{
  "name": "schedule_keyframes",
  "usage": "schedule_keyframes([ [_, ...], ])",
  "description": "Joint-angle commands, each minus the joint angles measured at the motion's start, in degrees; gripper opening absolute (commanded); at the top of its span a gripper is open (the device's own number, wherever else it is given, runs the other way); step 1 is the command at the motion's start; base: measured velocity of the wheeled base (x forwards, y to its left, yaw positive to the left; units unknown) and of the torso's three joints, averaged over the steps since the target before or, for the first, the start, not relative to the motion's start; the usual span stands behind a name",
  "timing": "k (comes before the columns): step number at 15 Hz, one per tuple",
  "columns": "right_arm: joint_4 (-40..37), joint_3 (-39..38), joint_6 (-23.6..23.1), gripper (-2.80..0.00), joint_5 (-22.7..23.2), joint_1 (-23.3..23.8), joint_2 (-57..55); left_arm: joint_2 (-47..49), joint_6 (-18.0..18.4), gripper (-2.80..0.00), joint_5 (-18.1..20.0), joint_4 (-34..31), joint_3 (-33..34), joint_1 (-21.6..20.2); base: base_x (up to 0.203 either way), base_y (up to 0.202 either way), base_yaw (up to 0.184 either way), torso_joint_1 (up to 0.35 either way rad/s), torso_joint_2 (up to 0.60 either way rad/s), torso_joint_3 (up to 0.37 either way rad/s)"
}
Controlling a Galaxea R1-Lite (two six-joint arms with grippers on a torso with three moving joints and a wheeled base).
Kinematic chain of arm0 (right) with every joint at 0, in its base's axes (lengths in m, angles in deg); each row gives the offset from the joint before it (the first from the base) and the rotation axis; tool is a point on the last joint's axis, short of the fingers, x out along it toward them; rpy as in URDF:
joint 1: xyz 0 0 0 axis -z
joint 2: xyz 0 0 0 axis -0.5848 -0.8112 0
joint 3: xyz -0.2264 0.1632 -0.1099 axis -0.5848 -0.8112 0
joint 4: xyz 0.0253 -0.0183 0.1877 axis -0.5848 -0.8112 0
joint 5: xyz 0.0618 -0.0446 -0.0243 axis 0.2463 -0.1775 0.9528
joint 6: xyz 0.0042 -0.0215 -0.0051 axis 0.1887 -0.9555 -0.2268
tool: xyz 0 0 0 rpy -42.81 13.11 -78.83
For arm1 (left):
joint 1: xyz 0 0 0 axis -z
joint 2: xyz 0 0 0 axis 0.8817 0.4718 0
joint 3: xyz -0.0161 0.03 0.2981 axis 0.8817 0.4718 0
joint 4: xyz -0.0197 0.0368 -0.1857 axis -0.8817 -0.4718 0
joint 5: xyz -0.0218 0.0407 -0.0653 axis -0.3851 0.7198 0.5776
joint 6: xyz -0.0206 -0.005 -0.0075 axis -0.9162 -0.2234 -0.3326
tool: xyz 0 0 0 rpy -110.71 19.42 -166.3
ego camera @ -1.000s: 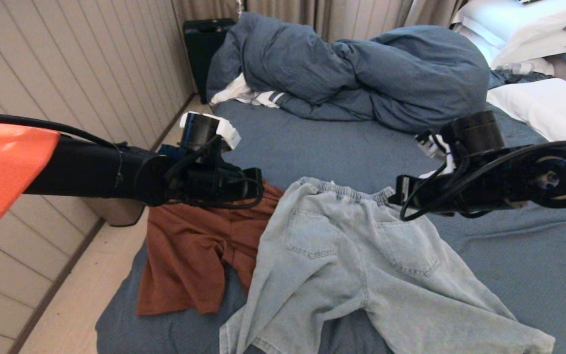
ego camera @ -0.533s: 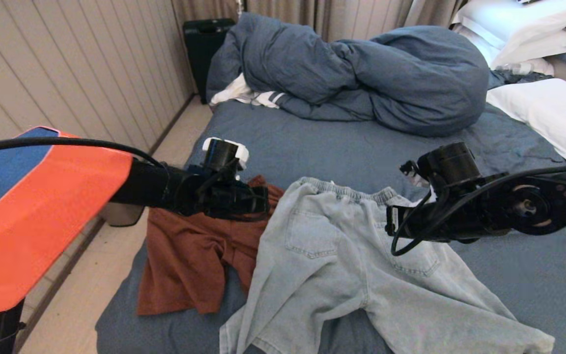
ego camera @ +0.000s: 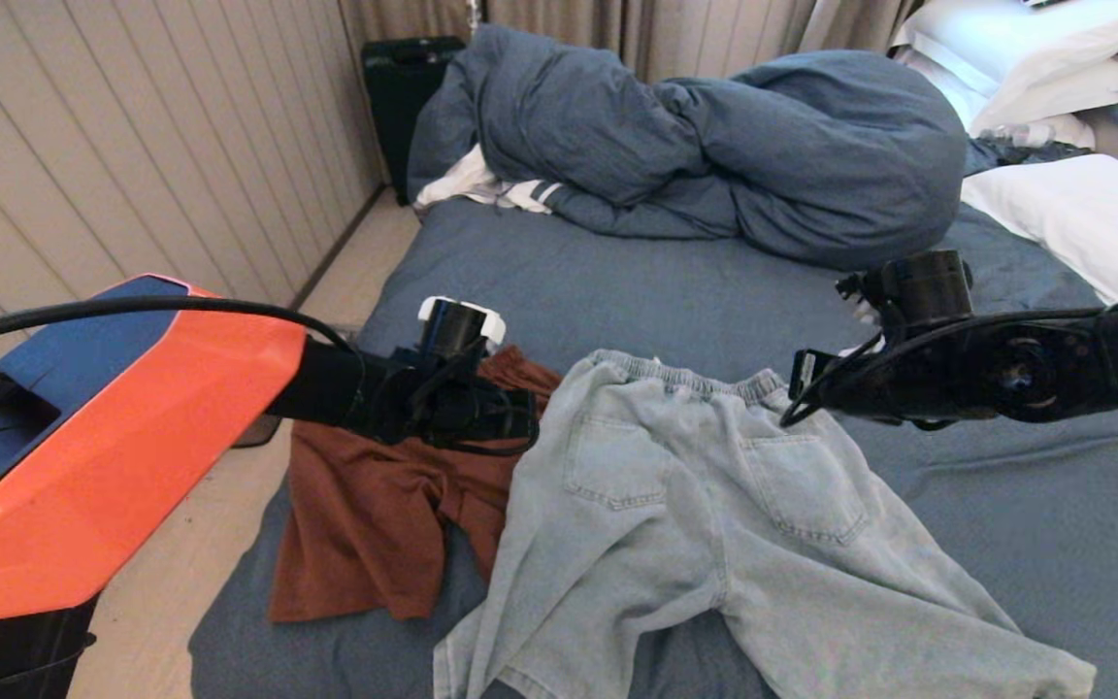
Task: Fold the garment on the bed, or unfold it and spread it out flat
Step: Fold the blue shorts
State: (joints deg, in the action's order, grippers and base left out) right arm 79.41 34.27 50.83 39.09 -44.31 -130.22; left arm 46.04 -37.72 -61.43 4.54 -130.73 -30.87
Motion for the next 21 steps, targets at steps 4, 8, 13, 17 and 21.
schedule_keyframes([
  [4,5.1,9.3,-4.0,-2.8,-7.0,3.6,-15.0,-10.0,-0.4,-2.8,0.0,4.0,7.5,-1.1,0.0,0.0,0.0,0.0,0.0,0.0],
  [8,16.1,15.4,-12.0,-2.8,-11.0,4.4,-22.5,-18.7,-0.2,-2.8,0.0,11.9,18.2,-2.4,0.0,0.0,0.0,0.0,0.0,0.0],
  [13,14.5,21.7,-12.3,0.0,-10.7,5.0,-27.1,-21.5,-1.1,-2.8,0.1,12.5,24.8,-4.0,0.0,0.0,0.0,0.0,0.0,0.0],
  [17,14.3,25.0,-13.3,0.0,-10.3,5.1,-30.2,-22.4,-1.1,-2.8,0.4,12.5,25.9,-4.3,0.0,0.0,0.0,0.0,0.0,0.0],
  [21,14.2,28.0,-13.2,0.0,-9.9,5.1,-33.2,-22.4,-1.1,-2.8,0.4,12.5,26.6,-4.3,0.0,0.0,0.0,0.0,0.0,0.0],
])
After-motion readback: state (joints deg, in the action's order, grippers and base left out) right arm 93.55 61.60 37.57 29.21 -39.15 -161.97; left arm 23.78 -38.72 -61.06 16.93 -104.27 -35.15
